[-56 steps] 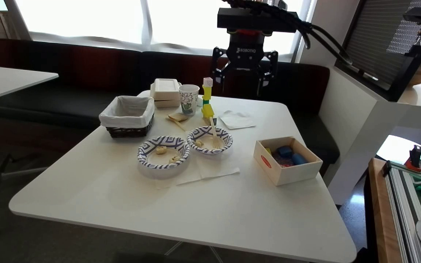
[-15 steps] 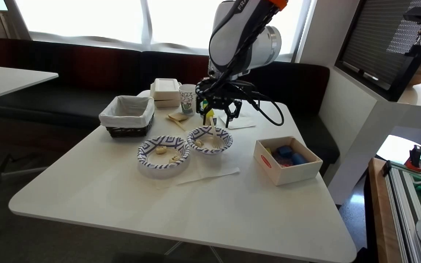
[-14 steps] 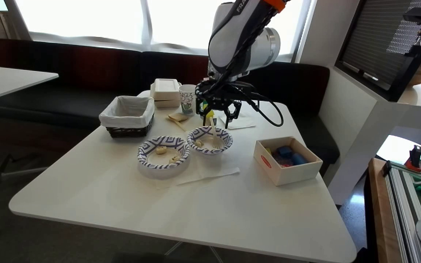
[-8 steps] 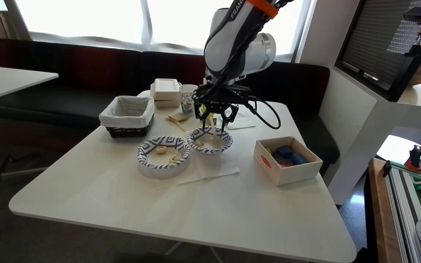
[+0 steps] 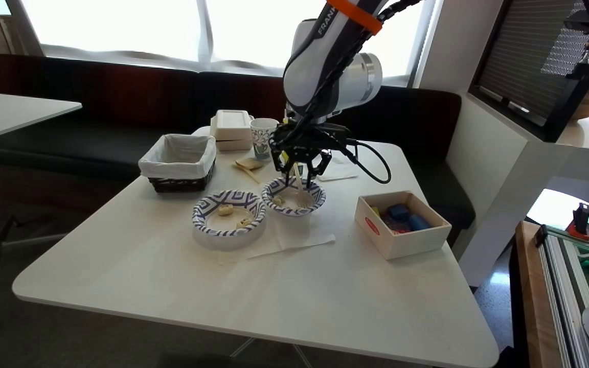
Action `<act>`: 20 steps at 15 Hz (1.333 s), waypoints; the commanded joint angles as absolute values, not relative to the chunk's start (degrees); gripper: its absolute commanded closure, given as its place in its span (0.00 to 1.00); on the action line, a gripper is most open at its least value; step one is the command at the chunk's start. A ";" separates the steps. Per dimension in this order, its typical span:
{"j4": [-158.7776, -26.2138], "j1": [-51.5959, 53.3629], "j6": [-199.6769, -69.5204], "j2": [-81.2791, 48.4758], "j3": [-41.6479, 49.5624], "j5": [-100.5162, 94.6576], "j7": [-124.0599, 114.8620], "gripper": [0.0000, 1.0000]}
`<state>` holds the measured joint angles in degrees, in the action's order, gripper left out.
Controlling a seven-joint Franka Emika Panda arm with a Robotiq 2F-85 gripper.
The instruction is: Use the fork to transfer the object from the left to the right plate
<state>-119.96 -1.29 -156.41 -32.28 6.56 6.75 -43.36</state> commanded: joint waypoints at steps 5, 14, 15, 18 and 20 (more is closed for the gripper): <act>-118.57 -0.09 -156.73 -34.34 7.54 8.58 -41.45 0.70; -121.29 2.49 -156.85 -31.39 9.69 7.78 -43.15 0.97; -121.84 3.14 -157.16 -30.78 10.35 7.51 -43.76 0.97; -123.63 4.77 -157.43 -28.32 11.90 7.15 -45.60 0.97; -124.12 5.84 -157.75 -27.28 12.89 6.65 -47.28 0.97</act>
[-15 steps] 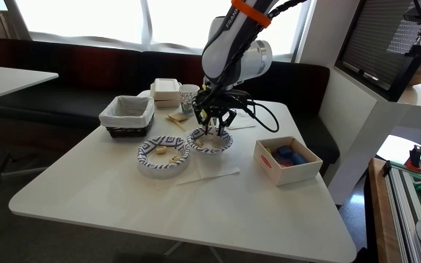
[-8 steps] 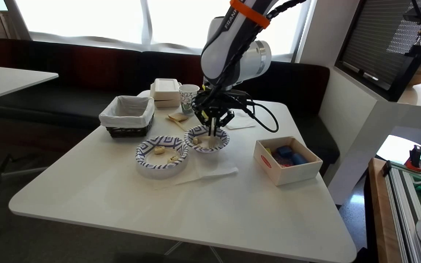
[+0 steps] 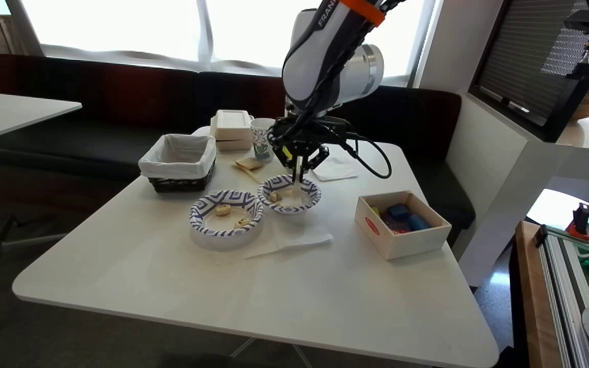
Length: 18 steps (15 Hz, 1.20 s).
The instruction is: Use the fork to transfer the object from the left to the right plate
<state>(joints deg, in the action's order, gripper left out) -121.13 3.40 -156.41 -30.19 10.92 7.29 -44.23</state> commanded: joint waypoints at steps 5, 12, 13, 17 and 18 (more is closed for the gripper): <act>-124.31 9.10 -157.72 -25.23 15.94 4.26 -54.69 0.97; -120.58 25.82 -152.58 -24.26 30.52 -4.70 -81.38 0.97; -119.68 29.41 -150.77 -24.37 33.30 -5.31 -85.29 0.97; -117.35 25.94 -146.93 -23.12 27.67 -10.05 -91.65 0.87; -116.14 27.37 -144.62 -22.97 27.66 -10.32 -93.98 0.87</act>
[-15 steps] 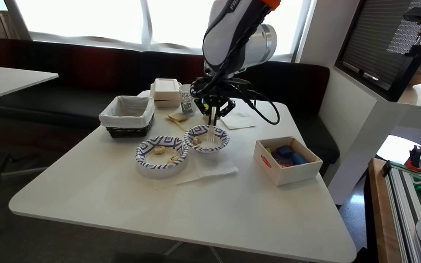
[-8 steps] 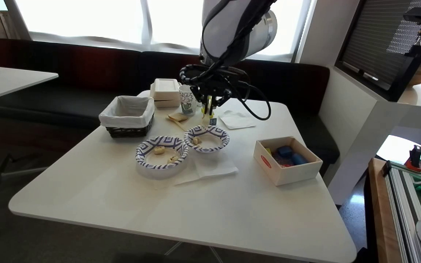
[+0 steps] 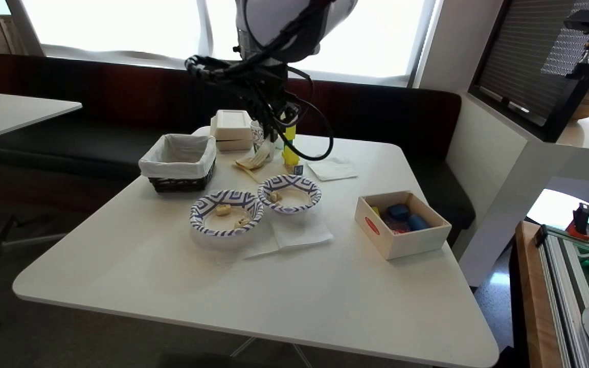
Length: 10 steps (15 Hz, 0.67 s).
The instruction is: Use the fork to transfer the object from the left to the right plate
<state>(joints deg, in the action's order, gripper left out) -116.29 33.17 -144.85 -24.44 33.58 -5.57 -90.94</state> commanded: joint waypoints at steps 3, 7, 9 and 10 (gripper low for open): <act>-115.08 28.86 -143.11 -22.95 27.75 -10.41 -96.12 0.87; -110.09 25.96 -138.10 -25.90 23.31 -16.68 -99.55 0.97; -106.54 24.33 -134.77 -27.48 19.61 -19.37 -101.66 0.97; -104.69 23.88 -132.96 -28.32 18.18 -20.87 -103.00 0.97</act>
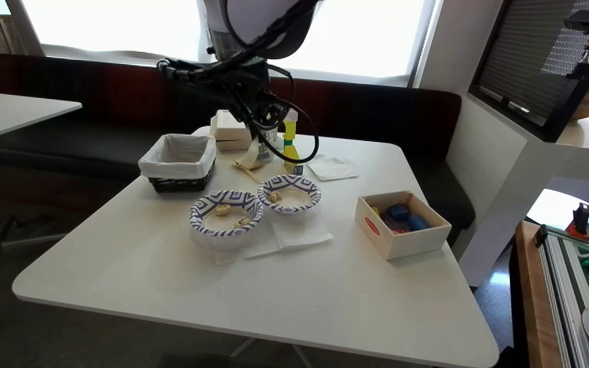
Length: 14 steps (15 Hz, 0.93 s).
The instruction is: Use the fork to transfer the object from the left to the right plate
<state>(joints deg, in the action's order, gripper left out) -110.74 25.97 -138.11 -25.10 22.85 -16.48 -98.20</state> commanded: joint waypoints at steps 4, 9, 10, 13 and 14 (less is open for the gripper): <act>-97.05 23.46 -124.63 -32.59 14.73 -26.76 -109.36 0.97; -89.15 22.25 -115.14 -38.86 11.69 -29.38 -113.33 0.97; -87.59 22.08 -113.62 -40.12 11.35 -29.66 -113.49 0.97; -82.96 21.57 -110.49 -43.95 10.89 -30.21 -113.31 0.97; -81.54 21.26 -110.05 -45.25 10.94 -30.20 -113.19 0.97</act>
